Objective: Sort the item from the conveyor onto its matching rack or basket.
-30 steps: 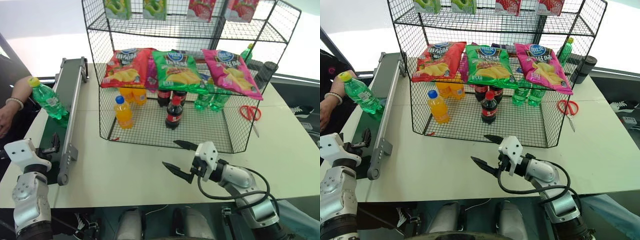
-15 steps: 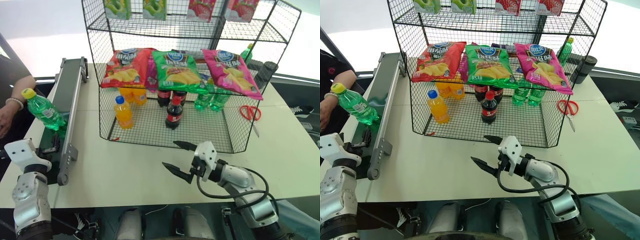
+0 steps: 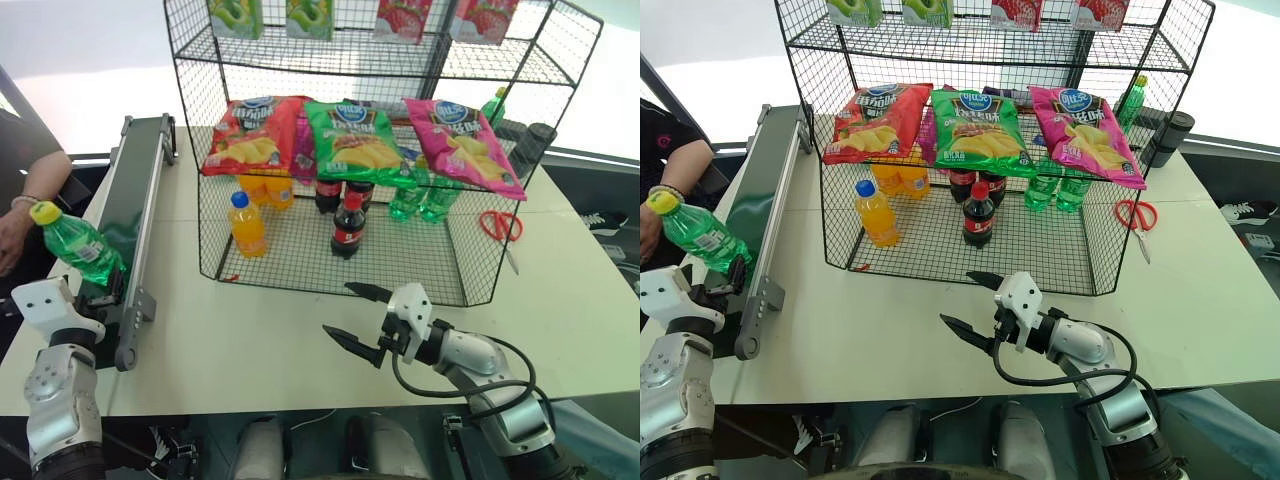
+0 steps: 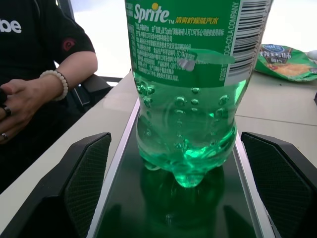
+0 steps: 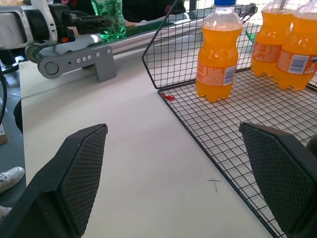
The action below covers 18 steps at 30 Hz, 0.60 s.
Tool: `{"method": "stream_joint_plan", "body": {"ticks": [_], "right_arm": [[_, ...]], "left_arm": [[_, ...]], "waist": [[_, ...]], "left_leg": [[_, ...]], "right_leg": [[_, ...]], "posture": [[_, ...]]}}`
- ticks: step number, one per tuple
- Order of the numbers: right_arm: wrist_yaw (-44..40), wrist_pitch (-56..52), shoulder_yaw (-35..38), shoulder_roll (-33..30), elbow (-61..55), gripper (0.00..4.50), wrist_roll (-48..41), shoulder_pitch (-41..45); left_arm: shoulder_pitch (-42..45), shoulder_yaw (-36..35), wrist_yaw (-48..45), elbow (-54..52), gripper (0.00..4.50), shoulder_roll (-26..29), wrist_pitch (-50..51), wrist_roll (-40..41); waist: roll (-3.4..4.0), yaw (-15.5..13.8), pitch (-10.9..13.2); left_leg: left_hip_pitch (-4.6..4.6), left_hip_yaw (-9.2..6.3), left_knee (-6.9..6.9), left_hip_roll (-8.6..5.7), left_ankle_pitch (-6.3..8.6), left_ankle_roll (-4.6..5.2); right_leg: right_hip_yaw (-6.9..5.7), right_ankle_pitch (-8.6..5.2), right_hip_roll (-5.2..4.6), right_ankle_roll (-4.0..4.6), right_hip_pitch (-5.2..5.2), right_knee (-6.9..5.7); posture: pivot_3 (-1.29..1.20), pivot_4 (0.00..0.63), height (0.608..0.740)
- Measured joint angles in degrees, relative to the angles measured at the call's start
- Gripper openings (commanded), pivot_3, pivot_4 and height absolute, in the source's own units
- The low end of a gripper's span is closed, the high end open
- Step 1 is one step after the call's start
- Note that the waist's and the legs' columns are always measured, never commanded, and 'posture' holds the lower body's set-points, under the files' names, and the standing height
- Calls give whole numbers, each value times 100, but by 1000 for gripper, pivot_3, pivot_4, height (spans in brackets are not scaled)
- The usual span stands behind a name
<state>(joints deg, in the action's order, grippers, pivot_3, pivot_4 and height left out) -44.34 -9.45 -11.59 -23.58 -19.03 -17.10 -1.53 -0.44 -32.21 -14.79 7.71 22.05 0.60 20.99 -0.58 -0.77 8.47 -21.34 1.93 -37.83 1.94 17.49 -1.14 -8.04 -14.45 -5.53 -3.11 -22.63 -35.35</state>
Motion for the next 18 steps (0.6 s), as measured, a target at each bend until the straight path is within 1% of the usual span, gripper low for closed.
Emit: {"method": "stream_joint_plan", "body": {"ticks": [6, 7, 8, 9, 10, 18], "right_arm": [[-12, 0, 0, -1, 0, 4441, -7, 0], [-14, 0, 0, -1, 0, 4500, -8, 0], [-15, 0, 0, -1, 0, 4500, -9, 0], [-18, -2, 1, -2, 0, 4500, -11, 2], [-20, -7, 1, -1, 0, 4500, -12, 4], [-19, -21, 22, -7, 4, 4500, -12, 62]], "left_arm": [[0, 1, -40, -10, 4500, 0, 0, 2], [0, 3, -63, -25, 3961, 0, 0, 3], [-1, 4, -82, -46, 3701, 0, 0, 3], [-1, 5, -101, -69, 3173, 1, 0, 3], [-2, 6, -107, -89, 2877, -1, 0, 4], [-65, 87, -308, -424, 2837, 11, 131, 122]], "waist": [[1, 0, 0], [1, 0, 0], [1, 0, 0], [1, 0, 1], [2, -2, 1], [-5, -6, 5]], "left_leg": [[0, 0, 0, 0, 0, 0], [0, 0, 0, 0, 0, 0], [0, 0, 0, 0, 0, 0], [0, 0, 0, 0, 0, 0], [-1, 0, 0, 0, 0, 0], [-6, -2, 0, 0, 0, 0]], "right_leg": [[0, 0, 0, 0, 0, 0], [0, 0, 0, 0, 0, 0], [0, 0, 0, 0, 0, 0], [0, 0, 0, 0, 0, 1], [0, 0, 0, 0, -1, 0], [-2, 0, -1, 0, -2, 3]], "posture": [[0, 150, 735], [0, 150, 735], [0, 150, 735], [0, 150, 735], [0, 150, 735], [0, 150, 735]]}}
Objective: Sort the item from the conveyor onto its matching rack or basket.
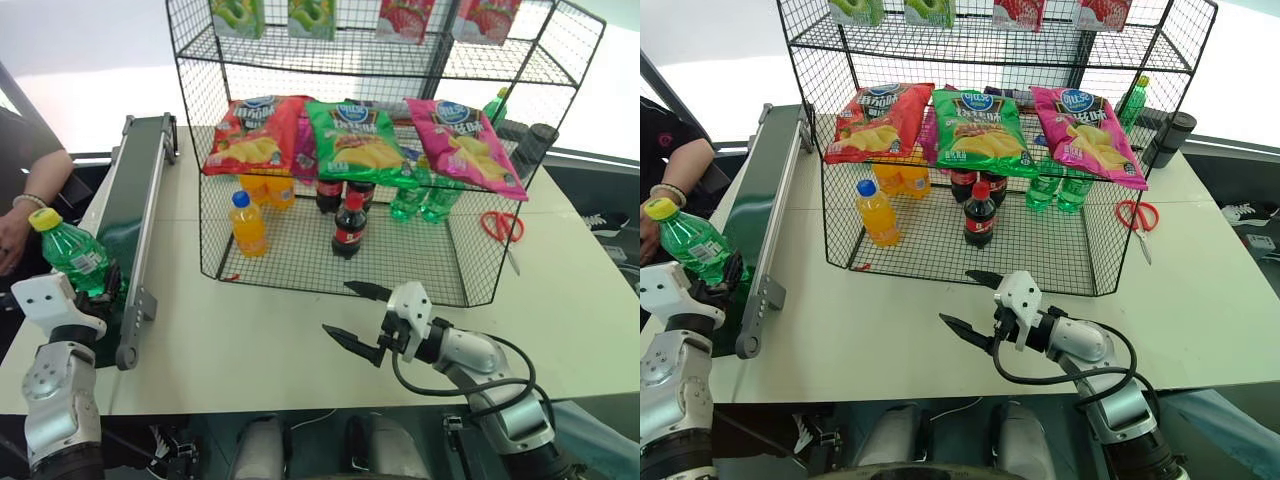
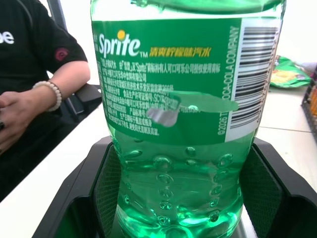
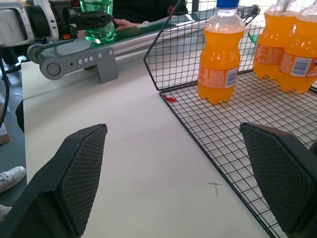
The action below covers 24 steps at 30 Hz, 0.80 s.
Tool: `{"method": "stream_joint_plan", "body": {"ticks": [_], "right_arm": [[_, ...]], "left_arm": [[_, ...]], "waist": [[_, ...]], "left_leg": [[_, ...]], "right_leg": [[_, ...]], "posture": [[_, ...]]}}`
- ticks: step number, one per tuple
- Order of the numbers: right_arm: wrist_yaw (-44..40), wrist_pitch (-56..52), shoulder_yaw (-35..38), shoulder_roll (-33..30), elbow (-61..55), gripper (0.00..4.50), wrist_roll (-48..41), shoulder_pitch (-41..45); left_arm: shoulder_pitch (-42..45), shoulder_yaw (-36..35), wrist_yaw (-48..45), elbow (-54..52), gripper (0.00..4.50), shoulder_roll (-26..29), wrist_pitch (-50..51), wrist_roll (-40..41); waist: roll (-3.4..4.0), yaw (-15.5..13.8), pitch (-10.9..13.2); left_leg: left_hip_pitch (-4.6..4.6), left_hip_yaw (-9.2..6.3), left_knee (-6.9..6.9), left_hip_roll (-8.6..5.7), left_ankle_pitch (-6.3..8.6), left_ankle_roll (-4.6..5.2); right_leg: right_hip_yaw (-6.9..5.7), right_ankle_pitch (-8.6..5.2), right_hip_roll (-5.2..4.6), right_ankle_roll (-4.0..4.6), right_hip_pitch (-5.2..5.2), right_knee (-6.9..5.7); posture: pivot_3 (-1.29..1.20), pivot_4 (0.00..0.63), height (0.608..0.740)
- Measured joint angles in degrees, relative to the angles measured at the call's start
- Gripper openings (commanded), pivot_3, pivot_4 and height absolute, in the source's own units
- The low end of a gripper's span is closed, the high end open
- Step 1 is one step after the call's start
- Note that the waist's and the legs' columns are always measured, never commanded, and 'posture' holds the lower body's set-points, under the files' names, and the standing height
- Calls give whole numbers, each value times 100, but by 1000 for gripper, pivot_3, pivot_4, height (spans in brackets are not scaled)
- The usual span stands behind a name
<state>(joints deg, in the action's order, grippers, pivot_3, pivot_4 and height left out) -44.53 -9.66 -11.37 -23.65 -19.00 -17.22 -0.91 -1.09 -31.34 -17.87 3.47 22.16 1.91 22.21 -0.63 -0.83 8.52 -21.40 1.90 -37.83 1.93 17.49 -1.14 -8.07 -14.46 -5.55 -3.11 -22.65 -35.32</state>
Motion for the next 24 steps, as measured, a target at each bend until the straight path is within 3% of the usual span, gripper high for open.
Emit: {"method": "stream_joint_plan", "body": {"ticks": [9, 12, 18, 24], "right_arm": [[-27, -163, 343, -138, -182, 4500, -239, 133], [49, -535, 415, -170, -514, 4500, -523, 259], [339, -1350, 723, -143, -1057, 4500, -1317, 654], [660, -1907, 667, 8, -1302, 4500, -1685, 981]], "left_arm": [[-145, 714, -998, -1620, 2837, 553, 726, 478], [-237, 1291, -1548, -2068, 2837, 763, 972, 577], [-1, 2557, -2252, -2346, 2837, 691, 1178, 572], [829, 3683, -3029, -2008, 2837, 390, 981, 287]], "waist": [[-4, 6, 17], [10, 8, 26], [15, 3, 29], [17, 1, 30]], "left_leg": [[-1, 1, 2, 0, 0, 0], [-1, 1, 6, 0, 0, 0], [-2, 0, 8, 0, 0, 0], [-3, 1, 7, -5, 0, 1]], "right_leg": [[1, -1, 0, 1, -1, 6], [2, -1, 1, 1, -3, 6], [2, -1, 7, 2, -4, 5], [3, -1, 18, 1, -2, 6]], "posture": [[0, 150, 735], [0, 150, 735], [0, 150, 735], [0, 150, 735]]}}
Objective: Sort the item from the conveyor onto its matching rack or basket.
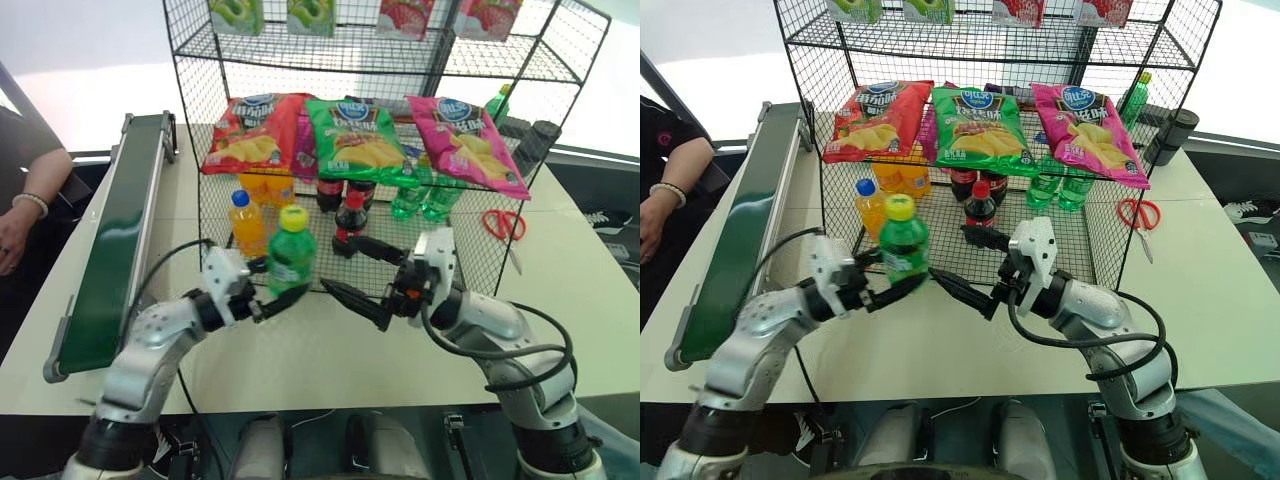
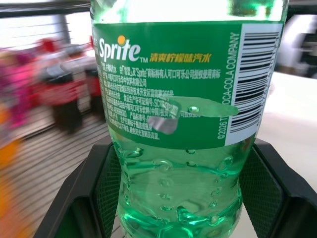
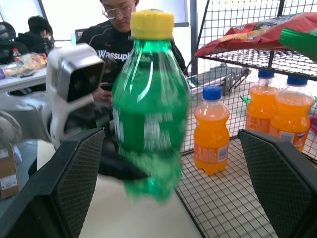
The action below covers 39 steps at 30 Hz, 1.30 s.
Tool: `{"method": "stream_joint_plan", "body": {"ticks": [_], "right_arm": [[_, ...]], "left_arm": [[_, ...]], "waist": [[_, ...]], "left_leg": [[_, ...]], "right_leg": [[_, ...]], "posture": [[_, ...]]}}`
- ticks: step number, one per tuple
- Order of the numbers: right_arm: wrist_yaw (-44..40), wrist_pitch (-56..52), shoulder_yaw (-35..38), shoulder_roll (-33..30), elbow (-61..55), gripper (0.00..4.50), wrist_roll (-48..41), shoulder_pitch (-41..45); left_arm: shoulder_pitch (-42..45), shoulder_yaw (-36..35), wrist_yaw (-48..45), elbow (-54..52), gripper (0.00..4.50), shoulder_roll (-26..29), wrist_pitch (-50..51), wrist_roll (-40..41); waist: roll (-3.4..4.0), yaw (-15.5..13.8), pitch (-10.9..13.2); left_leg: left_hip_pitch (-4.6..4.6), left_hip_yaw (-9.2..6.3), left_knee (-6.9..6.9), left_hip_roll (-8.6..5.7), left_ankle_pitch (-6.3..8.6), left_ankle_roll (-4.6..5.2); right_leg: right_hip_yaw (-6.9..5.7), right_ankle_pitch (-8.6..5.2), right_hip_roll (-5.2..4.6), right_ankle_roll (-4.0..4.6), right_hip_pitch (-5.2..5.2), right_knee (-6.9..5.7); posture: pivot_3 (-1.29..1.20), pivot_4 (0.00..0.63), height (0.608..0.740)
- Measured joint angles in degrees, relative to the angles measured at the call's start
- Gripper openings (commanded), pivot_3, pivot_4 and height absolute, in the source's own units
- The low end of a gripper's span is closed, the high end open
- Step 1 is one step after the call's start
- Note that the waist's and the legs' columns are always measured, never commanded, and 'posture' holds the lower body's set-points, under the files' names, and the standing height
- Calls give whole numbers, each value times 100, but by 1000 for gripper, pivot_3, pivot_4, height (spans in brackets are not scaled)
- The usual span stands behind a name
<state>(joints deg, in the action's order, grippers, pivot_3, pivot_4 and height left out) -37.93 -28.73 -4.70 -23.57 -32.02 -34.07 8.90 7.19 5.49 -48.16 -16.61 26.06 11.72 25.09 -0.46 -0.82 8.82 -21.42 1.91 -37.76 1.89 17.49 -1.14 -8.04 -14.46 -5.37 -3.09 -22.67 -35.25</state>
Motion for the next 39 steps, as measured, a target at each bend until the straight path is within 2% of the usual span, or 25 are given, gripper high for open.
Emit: {"method": "stream_joint_plan", "body": {"ticks": [4, 12, 15, 16, 17, 20, 21, 23, 31, 35, 39], "right_arm": [[147, -146, -74, 6, 0, 4500, 4, 28], [275, -317, -57, -17, -51, 4500, -4, -112], [270, -342, -57, -47, -63, 3638, -33, -233], [271, -343, -55, -60, -93, 3177, -38, -263], [273, -343, -44, -70, -118, 3025, -40, -282], [280, -343, -31, -74, -149, 3025, -43, -317], [283, -343, -31, -73, -149, 3026, -42, -316], [297, -343, -32, -71, -147, 3026, -33, -318], [684, 31, 204, 60, 229, 3026, 425, -255], [1133, 561, 496, 196, 917, 3026, 1022, -287], [1557, 1200, 551, 464, 1791, 3026, 1652, -318]], "left_arm": [[445, 422, -403, 381, 2837, -206, -212, -133], [897, 701, -852, 832, 2837, -485, -495, -253], [910, 713, -905, 894, 2837, -520, -520, -309], [916, 713, -917, 903, 2837, -531, -520, -316], [916, 713, -921, 903, 2837, -546, -520, -316], [916, 717, -931, 903, 2837, -557, -516, -319], [916, 717, -934, 903, 3839, -557, -502, -314], [917, 713, -927, 902, 4435, -534, -487, -318], [484, 431, -536, 1112, 4435, -255, -473, -544], [30, 49, -206, 1225, 4435, -138, -625, -666], [-55, -77, -12, 1150, 4435, -203, -705, -689]], "waist": [[2, 10, 1], [3, 4, 2], [4, 7, 3], [4, 4, 3], [4, 4, 3], [4, 6, 3], [4, 5, 3], [4, 4, 3], [5, 8, 3], [6, -3, 4], [10, 2, 6]], "left_leg": [[-1, 0, 0, 0, 0, 1], [0, -3, 1, 2, 0, 1], [0, -3, 1, 2, 0, 1], [0, -4, 0, 2, 0, 1], [0, -4, 0, 2, 0, 1], [0, -5, 0, 3, 0, 1], [0, -5, 0, 3, 0, 1], [0, -5, 0, 3, 0, 1], [1, -5, 0, 3, 0, 1], [1, -4, 0, 3, 0, 1], [0, 0, 0, 1, 0, 1]], "right_leg": [[0, 0, 7, 0, -2, -1], [1, 0, 11, -1, 0, -1], [1, 0, 10, -1, -1, -1], [1, 0, 11, -1, -1, -1], [1, 0, 10, -1, 0, -2], [1, 0, 11, -1, 0, -1], [1, 0, 11, -1, 0, -1], [1, 0, 11, -1, 0, -1], [1, 0, 11, -1, -1, -2], [1, 0, 8, -1, -1, -1], [2, 1, 4, -2, -1, -3]], "posture": [[0, 150, 735], [0, 150, 735], [0, 150, 735], [0, 150, 735], [0, 150, 735], [0, 150, 735], [0, 150, 735], [0, 150, 735], [0, 150, 735], [0, 150, 735], [0, 150, 735]]}}
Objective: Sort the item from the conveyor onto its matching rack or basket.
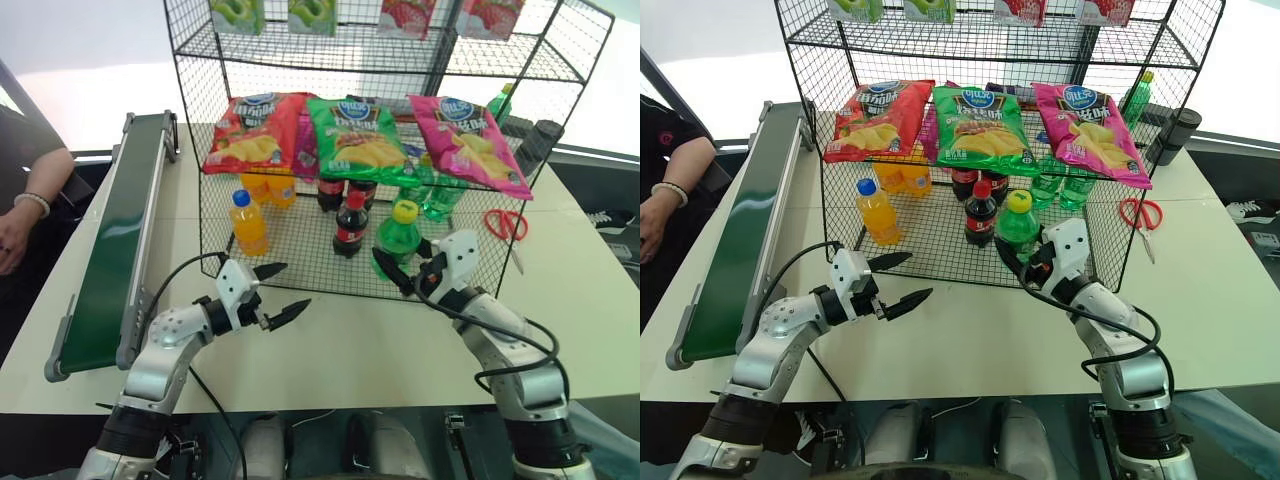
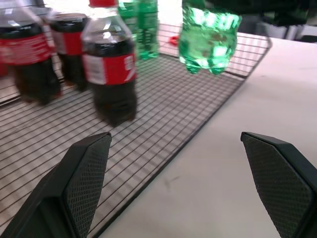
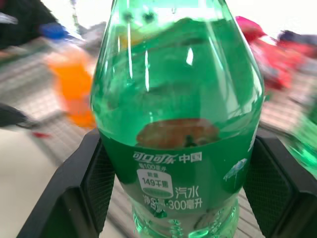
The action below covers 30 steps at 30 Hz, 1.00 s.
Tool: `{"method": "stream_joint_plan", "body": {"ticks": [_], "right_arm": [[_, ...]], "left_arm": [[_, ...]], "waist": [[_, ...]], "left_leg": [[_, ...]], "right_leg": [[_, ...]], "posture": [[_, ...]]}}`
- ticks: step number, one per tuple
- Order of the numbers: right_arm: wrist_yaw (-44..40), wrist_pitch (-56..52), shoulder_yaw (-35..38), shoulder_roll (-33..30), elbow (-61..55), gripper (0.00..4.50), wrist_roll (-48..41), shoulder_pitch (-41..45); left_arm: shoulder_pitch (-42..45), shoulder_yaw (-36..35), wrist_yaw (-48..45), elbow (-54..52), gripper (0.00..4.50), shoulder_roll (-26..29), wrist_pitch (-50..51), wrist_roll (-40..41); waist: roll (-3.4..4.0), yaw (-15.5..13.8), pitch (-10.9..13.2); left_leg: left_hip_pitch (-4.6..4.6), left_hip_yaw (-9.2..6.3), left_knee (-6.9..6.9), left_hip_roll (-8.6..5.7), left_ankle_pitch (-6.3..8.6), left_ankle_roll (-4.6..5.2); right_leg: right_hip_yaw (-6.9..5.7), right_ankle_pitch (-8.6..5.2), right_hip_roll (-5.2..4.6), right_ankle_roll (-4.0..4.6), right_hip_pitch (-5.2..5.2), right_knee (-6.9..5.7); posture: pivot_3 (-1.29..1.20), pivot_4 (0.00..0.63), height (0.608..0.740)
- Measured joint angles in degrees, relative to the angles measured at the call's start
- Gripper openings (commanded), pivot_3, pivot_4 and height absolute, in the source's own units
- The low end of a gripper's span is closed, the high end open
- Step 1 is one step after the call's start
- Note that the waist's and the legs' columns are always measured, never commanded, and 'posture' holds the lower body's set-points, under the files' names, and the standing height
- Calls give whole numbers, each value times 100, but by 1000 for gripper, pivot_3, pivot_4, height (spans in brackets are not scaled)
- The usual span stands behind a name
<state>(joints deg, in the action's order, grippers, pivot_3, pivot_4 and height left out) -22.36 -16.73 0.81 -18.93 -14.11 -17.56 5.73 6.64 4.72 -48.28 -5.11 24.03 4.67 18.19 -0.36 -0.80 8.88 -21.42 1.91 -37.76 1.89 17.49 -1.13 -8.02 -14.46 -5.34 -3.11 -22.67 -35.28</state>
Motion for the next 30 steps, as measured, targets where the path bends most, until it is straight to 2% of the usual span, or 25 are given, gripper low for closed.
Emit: {"method": "stream_joint_plan", "body": {"ticks": [5, 9, 16, 21, 23, 24, 30], "right_arm": [[479, 861, 88, 366, 1269, 3026, 532, 259], [807, 1267, 397, 572, 2198, 3026, 608, 704], [967, 1787, 676, 697, 3353, 3026, 611, 1263], [968, 1956, 814, 730, 3686, 3026, 590, 1430], [943, 1974, 858, 736, 3711, 4049, 568, 1439], [923, 1982, 870, 736, 3713, 4374, 552, 1440], [776, 2007, 874, 726, 3606, 4481, 547, 1390]], "left_arm": [[-30, 31, 95, -260, 4435, -100, 3, 1], [-40, 126, 105, -505, 4435, -165, 83, 4], [-24, 146, 92, -666, 4435, -178, 225, 14], [-19, 148, 86, -673, 4435, -177, 267, 46], [-18, 148, 83, -674, 4500, -177, 271, 57], [-18, 148, 81, -674, 4500, -175, 272, 59], [-9, 152, 55, -676, 4500, -172, 275, 61]], "waist": [[4, 25, 2], [13, 19, 7], [17, 24, 7], [21, 24, 6], [23, 22, 5], [23, 22, 5], [28, 23, 2]], "left_leg": [[5, 5, 0, 2, -1, 0], [5, 6, -2, 2, -1, -1], [6, 7, -1, 2, -1, -1], [7, 7, -2, 3, -1, -1], [7, 7, -1, 3, -1, -1], [7, 7, -2, 3, -1, -1], [10, 7, -2, 4, -1, 0]], "right_leg": [[4, 1, 4, 0, -2, -10], [5, 1, 4, 0, -2, -16], [6, 1, 4, 1, -1, -17], [6, 1, 3, 0, 0, -18], [6, 1, 3, 0, 0, -18], [6, 1, 3, 0, 0, -19], [6, 1, 3, 0, 2, -19]], "posture": [[0, 150, 735], [0, 150, 735], [0, 150, 735], [0, 150, 735], [0, 150, 735], [0, 150, 735], [0, 150, 735]]}}
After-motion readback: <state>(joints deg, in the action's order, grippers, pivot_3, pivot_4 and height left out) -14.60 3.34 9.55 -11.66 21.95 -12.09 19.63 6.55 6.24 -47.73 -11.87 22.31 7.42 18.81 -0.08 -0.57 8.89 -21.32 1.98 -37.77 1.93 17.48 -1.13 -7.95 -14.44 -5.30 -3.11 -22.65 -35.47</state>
